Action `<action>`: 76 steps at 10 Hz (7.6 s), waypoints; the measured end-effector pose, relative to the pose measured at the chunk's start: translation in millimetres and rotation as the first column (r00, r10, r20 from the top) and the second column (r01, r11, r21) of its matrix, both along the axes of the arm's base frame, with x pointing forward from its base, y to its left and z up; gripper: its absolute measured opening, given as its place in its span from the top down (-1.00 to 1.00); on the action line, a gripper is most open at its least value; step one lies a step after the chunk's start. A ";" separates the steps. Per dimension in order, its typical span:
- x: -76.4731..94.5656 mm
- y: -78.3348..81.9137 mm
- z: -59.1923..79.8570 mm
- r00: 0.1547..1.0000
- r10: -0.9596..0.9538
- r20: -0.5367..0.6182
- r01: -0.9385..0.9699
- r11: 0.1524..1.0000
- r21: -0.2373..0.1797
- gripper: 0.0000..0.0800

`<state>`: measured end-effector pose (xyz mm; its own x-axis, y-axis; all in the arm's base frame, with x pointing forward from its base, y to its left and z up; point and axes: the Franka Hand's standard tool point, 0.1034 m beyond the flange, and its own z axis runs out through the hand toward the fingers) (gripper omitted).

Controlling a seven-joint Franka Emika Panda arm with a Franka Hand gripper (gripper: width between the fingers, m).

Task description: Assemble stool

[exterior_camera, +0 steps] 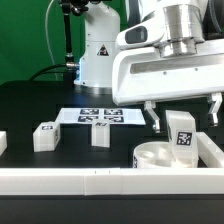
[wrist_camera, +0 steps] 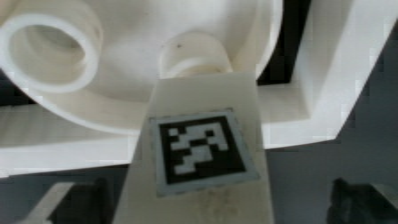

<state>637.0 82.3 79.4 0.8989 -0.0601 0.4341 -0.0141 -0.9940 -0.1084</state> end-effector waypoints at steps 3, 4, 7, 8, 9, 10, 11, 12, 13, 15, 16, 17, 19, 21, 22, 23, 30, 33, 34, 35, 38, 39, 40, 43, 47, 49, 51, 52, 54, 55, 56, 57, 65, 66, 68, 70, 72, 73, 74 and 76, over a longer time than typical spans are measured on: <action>3.9 0.6 17.7 1.000 0.007 -0.007 -0.007 1.000 0.000 -0.62; 5.4 -1.0 24.5 1.000 0.010 -0.016 -0.010 1.000 -0.001 -0.62; 15.8 0.6 41.4 0.999 0.014 -0.030 -0.013 1.000 0.004 -0.62; 14.8 0.5 39.6 0.999 0.014 -0.033 -0.013 1.000 0.004 -0.62; 14.6 0.6 39.3 0.999 0.014 -0.037 -0.014 1.000 0.004 -0.62; 13.0 0.9 37.3 0.998 0.017 -0.067 -0.017 1.000 0.006 -0.62; 13.6 -1.4 35.4 0.998 0.034 -0.061 -0.035 0.999 -0.004 -0.62; 10.4 -5.9 30.0 0.994 0.053 -0.093 -0.054 0.998 -0.011 -0.62; 7.1 -10.3 27.6 0.979 0.069 -0.193 -0.071 0.997 -0.004 -0.62; 10.6 -14.9 28.0 0.946 0.105 -0.306 -0.106 0.994 0.011 -0.62; 5.3 -11.6 27.9 0.916 0.117 -0.385 -0.116 0.993 0.028 -0.62; 3.8 -9.7 28.4 0.886 0.129 -0.445 -0.123 0.991 0.043 -0.62; 5.0 -8.9 27.3 0.868 0.138 -0.476 -0.130 0.990 0.051 -0.62; 6.1 -8.1 24.8 0.866 0.207 -0.454 -0.209 0.977 0.045 -0.62; 6.8 -6.4 24.9 0.861 0.239 -0.449 -0.245 0.968 0.046 -0.62; 7.0 -5.1 25.0 0.832 0.341 -0.437 -0.363 0.931 0.036 -0.62; 4.3 -5.4 17.9 0.553 0.728 -0.405 -0.794 0.607 0.008 -0.62; 3.2 -3.0 15.0 0.345 0.845 -0.409 -0.928 0.373 -0.014 -0.62; 3.3 -4.0 14.9 0.278 0.868 -0.412 -0.955 0.296 -0.021 -0.62; 2.9 -5.6 14.4 0.240 0.880 -0.410 -0.967 0.254 -0.021 -0.62; 6.0 -8.2 17.1 0.063 0.911 -0.407 -0.998 0.049 -0.044 -0.62; 7.4 -3.9 17.0 0.009 0.914 -0.405 -0.998 -0.015 -0.057 -0.62; 6.8 0.0 16.3 -0.064 0.911 -0.408 -0.994 -0.097 -0.060 -0.62; 5.9 -1.0 15.0 -0.143 0.894 -0.424 -0.981 -0.183 -0.056 -0.62; 4.9 2.0 14.2 -0.116 0.898 -0.424 -0.987 -0.153 -0.054 -0.10; 4.9 1.0 13.9 -0.108 0.899 -0.424 -0.988 -0.144 -0.053 0.15; 5.0 0.3 13.9 -0.067 0.902 -0.426 -0.994 -0.099 -0.053 0.15; 5.0 0.4 13.9 -0.021 0.904 -0.427 -0.997 -0.048 -0.052 0.15; 5.0 0.5 13.9 0.132 0.891 -0.433 -0.991 0.122 -0.050 0.15; 4.9 0.5 13.8 0.201 0.877 -0.436 -0.979 0.199 -0.050 0.15; 4.1 1.5 12.8 0.308 0.845 -0.437 -0.946 0.319 -0.050 0.15; 3.9 2.0 12.5 0.417 0.798 -0.436 -0.898 0.437 -0.059 0.15; 8.3 9.0 12.3 0.839 0.364 -0.403 -0.421 0.905 -0.059 0.15; 8.2 10.0 12.4 0.865 0.295 -0.405 -0.345 0.937 -0.052 0.15; 8.3 9.9 12.4 0.888 0.210 -0.409 -0.251 0.967 -0.049 0.15; 8.6 10.5 12.2 0.916 0.026 -0.400 -0.042 0.999 -0.030 0.15; 7.3 13.5 11.9 0.896 -0.177 -0.406 0.195 0.981 0.003 0.15; 7.3 16.5 11.7 0.874 -0.262 -0.410 0.291 0.957 0.009 0.15; 6.4 20.7 11.2 0.840 -0.346 -0.417 0.386 0.922 0.013 0.15; 5.9 20.1 10.9 0.758 -0.483 -0.438 0.546 0.838 0.020 0.15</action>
Offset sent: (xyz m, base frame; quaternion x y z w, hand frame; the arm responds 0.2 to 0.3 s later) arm 0.0085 -0.0137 0.0318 -0.0221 -0.0226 -0.0372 0.9988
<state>643.0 102.4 90.3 0.8034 -0.5954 -0.0051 -0.5922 -0.7981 -0.1113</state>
